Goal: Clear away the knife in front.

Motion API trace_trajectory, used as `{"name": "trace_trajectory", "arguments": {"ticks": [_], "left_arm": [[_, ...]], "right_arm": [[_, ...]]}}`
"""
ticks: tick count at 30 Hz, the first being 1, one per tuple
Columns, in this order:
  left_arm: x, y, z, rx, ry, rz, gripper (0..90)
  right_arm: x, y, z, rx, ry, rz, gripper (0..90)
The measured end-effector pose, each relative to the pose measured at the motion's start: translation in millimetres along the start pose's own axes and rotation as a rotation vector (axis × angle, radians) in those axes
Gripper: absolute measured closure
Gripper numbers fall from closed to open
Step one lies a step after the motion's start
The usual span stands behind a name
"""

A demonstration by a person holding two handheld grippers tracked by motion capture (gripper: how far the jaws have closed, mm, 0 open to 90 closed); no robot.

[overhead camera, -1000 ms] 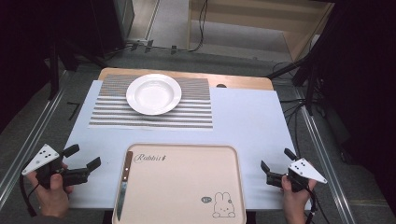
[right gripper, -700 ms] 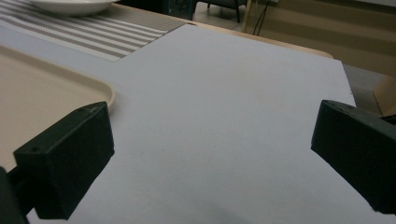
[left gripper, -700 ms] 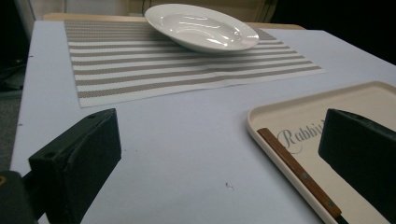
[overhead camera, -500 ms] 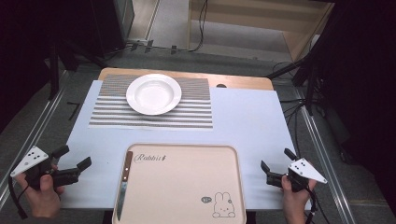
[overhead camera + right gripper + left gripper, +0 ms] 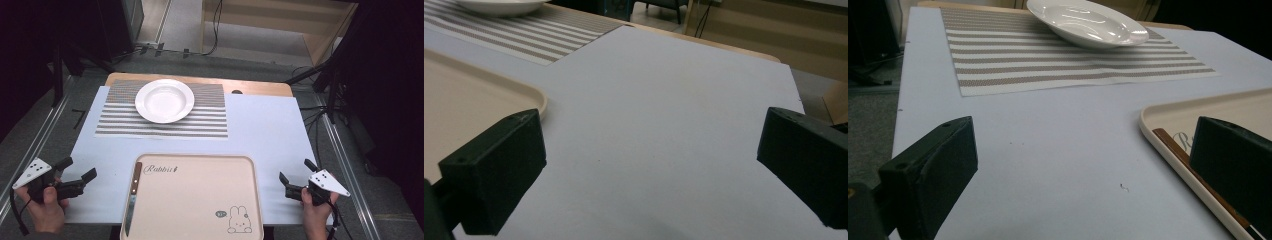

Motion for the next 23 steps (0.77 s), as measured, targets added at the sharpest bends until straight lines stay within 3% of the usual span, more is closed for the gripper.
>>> {"name": "trace_trajectory", "arguments": {"ticks": [23], "left_arm": [[-5.6,-3.9,1.6,-0.012,0.008,0.006,0.0]], "right_arm": [[-0.3,-0.6,0.0,-0.005,0.004,-0.004,0.0]]}}
Point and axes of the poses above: each handheld gripper's, and its own axes: y roughly backward along the jaws, x roughly out of its top, z roughly to its right, the point moved 10 cm from there along -y, roughly forward along the jaws
